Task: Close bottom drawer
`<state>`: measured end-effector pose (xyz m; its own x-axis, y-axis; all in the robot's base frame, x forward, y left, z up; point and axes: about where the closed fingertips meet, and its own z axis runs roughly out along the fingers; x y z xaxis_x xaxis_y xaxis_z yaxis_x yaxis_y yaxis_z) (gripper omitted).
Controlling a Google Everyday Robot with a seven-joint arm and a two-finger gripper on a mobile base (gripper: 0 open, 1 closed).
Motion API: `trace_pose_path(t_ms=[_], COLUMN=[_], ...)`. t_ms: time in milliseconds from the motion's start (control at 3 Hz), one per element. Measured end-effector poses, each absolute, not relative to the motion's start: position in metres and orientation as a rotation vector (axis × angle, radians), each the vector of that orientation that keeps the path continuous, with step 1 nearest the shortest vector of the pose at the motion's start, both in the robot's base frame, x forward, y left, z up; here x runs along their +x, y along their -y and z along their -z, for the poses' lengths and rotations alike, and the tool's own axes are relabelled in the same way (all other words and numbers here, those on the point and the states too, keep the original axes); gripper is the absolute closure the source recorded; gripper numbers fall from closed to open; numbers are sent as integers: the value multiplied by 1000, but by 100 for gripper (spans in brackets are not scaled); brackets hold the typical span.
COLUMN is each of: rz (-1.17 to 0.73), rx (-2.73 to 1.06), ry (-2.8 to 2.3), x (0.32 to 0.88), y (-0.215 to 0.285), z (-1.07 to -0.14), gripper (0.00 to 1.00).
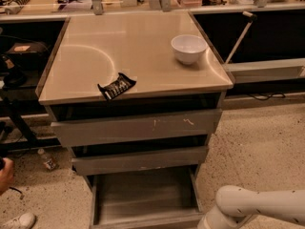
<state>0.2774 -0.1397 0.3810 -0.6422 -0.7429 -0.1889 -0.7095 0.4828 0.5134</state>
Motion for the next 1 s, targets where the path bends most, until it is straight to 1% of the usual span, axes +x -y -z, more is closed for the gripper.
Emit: trace_pose_path(t_ms=[333,1000], rz=[958,974], rx=[1217,1201], ry=[2688,2684], x=[290,291], y=[129,128], z=[-320,-310], gripper=[100,100])
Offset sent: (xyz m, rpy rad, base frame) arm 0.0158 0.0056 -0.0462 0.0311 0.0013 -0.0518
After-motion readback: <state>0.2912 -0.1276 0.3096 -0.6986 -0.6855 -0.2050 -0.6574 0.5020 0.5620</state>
